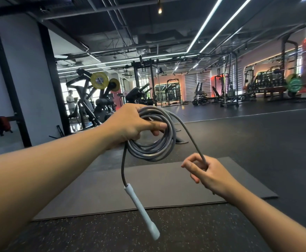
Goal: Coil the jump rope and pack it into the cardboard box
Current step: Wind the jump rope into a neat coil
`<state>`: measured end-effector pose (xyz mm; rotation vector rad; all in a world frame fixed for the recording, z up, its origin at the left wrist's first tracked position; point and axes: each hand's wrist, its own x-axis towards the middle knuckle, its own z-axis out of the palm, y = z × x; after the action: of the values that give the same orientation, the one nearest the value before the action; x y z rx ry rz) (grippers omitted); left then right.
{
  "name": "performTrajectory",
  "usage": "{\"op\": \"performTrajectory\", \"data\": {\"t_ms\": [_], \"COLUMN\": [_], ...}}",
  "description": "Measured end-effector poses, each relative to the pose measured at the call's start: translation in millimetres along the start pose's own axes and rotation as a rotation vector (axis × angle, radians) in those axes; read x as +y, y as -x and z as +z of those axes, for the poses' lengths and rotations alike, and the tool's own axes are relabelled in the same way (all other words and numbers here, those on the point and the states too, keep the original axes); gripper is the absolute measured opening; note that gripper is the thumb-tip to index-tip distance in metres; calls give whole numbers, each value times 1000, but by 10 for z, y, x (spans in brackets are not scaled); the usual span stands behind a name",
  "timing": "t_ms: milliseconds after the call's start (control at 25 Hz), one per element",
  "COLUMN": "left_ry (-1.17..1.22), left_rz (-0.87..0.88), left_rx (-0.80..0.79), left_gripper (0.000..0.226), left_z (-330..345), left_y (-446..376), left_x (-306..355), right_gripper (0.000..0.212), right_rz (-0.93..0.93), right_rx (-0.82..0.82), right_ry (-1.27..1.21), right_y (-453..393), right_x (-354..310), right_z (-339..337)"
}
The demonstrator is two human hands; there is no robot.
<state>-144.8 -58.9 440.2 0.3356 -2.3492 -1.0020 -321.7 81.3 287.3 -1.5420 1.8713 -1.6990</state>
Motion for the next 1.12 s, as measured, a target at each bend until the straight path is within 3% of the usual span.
{"op": "performTrajectory", "data": {"t_ms": [200,360,600,800,880,1000,1120], "left_ry": [25,29,84,-58,-163,-341,-445], "left_rz": [5,10,-10,-40,-38,-11,-28], "left_rx": [44,47,68,56,34,-30,-3], "left_gripper": [29,27,17,25,24,23,29], "left_z": [-46,10,-33,-335,-365,-308,-238], "left_y": [-40,-44,-2,86,125,158,118], "left_x": [79,38,-137,-296,-365,-472,-513], "right_gripper": [36,52,29,37,37,29,22], "right_rz": [13,54,84,122,147,225,248], "right_rx": [-169,-347,-474,-281,-240,-256,-235], "right_ry": [12,112,157,101,-2,-421,-674], "right_y": [89,85,-7,-52,-102,-173,-195], "right_x": [94,37,-7,-37,-66,-85,-86], "right_z": [274,558,667,170,-3,-98,-35]}}
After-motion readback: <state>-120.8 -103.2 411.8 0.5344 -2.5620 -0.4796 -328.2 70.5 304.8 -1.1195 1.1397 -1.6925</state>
